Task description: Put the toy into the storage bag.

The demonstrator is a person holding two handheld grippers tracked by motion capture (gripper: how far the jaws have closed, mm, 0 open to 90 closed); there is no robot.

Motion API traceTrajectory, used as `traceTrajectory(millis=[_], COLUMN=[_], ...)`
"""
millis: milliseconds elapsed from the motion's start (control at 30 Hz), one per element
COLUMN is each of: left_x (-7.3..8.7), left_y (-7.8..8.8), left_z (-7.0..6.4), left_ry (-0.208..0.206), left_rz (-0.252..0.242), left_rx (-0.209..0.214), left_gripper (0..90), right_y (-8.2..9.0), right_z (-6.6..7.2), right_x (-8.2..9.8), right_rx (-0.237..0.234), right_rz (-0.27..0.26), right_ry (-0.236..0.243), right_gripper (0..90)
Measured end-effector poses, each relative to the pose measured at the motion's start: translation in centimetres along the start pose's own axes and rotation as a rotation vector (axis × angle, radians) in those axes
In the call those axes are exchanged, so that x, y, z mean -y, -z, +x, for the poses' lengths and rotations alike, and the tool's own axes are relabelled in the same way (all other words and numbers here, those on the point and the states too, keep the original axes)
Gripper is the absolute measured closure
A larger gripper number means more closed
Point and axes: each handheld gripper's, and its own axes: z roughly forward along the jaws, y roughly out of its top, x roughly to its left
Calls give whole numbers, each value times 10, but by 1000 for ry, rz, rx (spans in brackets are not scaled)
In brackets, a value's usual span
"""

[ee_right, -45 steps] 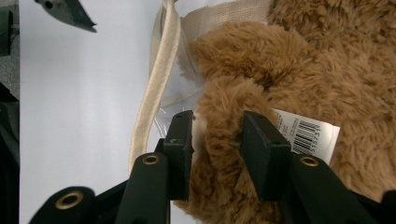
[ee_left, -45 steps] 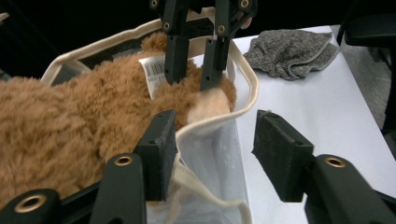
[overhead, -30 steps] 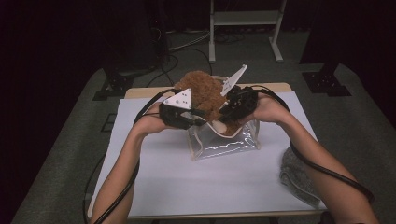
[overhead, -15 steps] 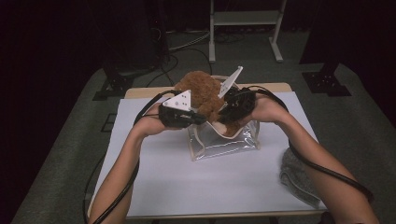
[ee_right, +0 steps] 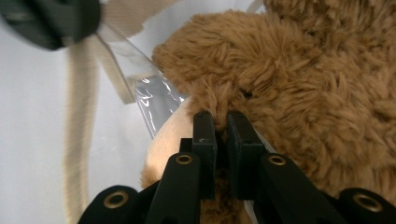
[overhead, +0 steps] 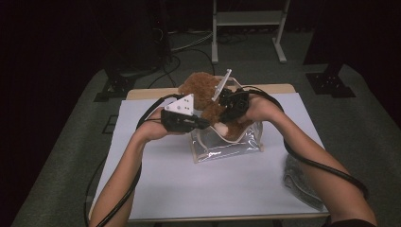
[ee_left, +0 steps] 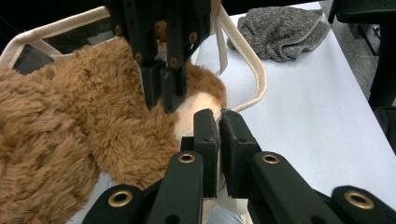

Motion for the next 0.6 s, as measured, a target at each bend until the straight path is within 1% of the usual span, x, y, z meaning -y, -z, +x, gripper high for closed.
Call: traceTrajectory(millis=[167, 200, 300, 367, 400, 433, 467, 533, 567, 600], left_x=[2, 2, 3, 3, 3, 3, 3, 4, 5, 6], left_y=[-1, -1, -2, -2, -2, -1, -1, 2, 2, 3], left_z=[-2, -2, -3, -4, -5, -6, -7, -7, -7, -8], left_ry=[5, 1, 8, 8, 6, 3, 5, 8, 13, 17], left_rz=[-8, -10, -13, -12, -10, -7, -7, -6, -10, -14], left_rx=[9, 10, 15, 17, 18, 13, 10, 7, 9, 7], left_gripper=[856, 856, 856, 855, 854, 854, 853, 852, 852, 852], right_y=[-14, -14, -15, -14, -14, -12, -9, 0, 5, 10], right_z=[-2, -2, -1, -1, -1, -1, -1, -1, -1, -1], right_x=[-1, 0, 2, 4, 6, 6, 6, 6, 6, 5], right_rx=[1, 1, 1, -9, -23, -38, -48, -65, -65, -65], right_rz=[34, 36, 34, 29, 19, 11, -6, -43, -62, -77], right_ry=[1, 2, 0, -10, -16, -31, -37, -37, -33, -32], right_gripper=[827, 827, 827, 821, 811, 791, 763, 686, 660, 654])
